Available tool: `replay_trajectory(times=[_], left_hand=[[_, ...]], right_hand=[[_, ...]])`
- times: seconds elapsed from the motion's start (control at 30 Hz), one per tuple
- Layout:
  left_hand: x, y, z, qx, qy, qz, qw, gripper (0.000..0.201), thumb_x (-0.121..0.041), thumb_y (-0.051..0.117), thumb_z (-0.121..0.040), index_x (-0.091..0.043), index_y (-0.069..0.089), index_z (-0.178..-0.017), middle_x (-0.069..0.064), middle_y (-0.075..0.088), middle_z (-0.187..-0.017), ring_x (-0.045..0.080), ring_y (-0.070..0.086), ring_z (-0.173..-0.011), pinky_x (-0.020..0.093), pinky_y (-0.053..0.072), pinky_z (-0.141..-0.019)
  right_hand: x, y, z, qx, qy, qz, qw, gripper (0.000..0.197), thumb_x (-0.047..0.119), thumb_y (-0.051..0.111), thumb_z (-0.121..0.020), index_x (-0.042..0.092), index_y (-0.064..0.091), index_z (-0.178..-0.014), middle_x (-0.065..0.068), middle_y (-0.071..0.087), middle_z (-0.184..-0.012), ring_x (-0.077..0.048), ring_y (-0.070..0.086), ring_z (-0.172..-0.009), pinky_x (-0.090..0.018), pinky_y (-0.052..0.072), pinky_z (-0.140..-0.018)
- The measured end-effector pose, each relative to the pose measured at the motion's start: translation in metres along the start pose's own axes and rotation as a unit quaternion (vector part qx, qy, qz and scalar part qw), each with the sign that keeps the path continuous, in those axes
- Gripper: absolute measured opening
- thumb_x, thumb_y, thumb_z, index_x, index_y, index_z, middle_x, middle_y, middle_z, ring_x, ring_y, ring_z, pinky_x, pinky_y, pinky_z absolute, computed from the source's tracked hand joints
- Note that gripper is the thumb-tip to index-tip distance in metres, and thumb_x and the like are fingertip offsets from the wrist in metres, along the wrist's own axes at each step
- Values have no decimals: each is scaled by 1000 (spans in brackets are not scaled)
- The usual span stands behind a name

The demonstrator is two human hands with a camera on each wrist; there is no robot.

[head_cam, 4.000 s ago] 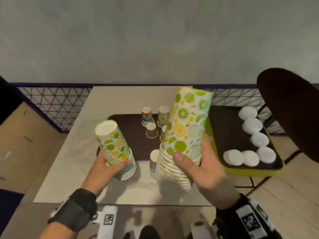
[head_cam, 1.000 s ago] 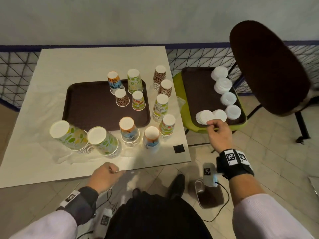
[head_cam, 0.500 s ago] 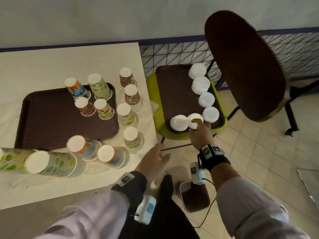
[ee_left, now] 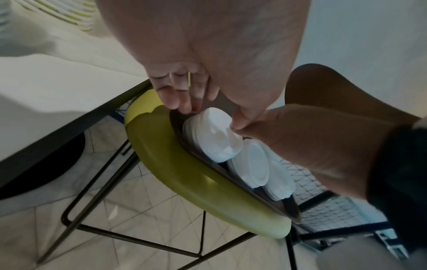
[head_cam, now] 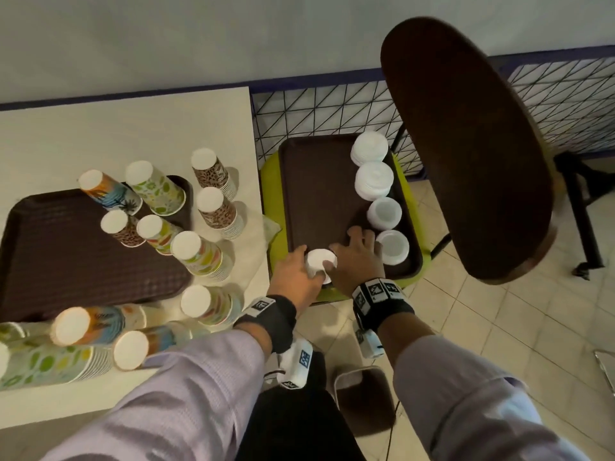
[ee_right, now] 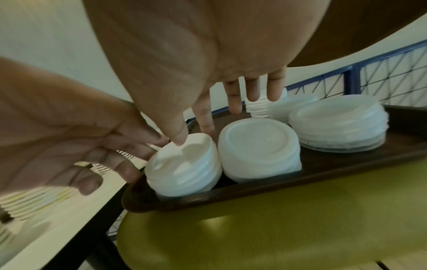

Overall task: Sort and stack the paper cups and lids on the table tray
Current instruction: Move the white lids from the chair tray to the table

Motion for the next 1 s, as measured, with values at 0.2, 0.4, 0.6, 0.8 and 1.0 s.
replay_trajectory(times=[0.2,0.4,0.6,0.8,1.0], left_hand=[[-16,7,-7,15,18,-97,995,67,-34,55,-101,-5,34,-157,18,49,-153,35,44,-139,37,33,-115],[-2,4,-24,14,-51,-60,997,65,-30,64,-96,-10,41,-154,19,60,-141,37,54,-131,40,45,-109],[1,3,-33,20,-78,-45,996,54,-26,62,-96,-15,49,-148,16,63,-136,35,59,-125,40,49,-106],[-4,5,-34,48,-57,-98,992,58,-24,59,-97,-12,44,-152,17,58,-141,36,47,-134,37,39,-112],[-17,5,-32,103,-44,-165,980,51,-35,70,-90,-13,55,-134,12,60,-132,36,45,-129,39,39,-106]], right_hand=[[6,13,-9,18,-49,22,998,43,54,51,-95,24,65,-122,-11,31,-148,-39,28,-135,-60,20,-117],[6,23,-17,24,-41,25,999,48,57,49,-96,18,71,-114,-11,36,-145,-41,26,-138,-69,6,-118],[7,27,-27,44,-56,27,997,51,59,54,-94,16,71,-116,-9,34,-146,-40,24,-141,-69,7,-119],[3,31,-37,50,-79,-26,995,56,62,58,-89,15,68,-118,-6,37,-143,-35,29,-137,-65,12,-120],[4,27,-38,62,-115,-73,989,52,56,62,-90,19,57,-126,-3,49,-130,-30,33,-134,-60,8,-123]])
Point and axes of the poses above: each hand's wrist, its own z-axis away from the middle knuckle, its own y-axis out of the palm, x = y × z, the point moved 10 cm from there along -z, towards the middle knuckle
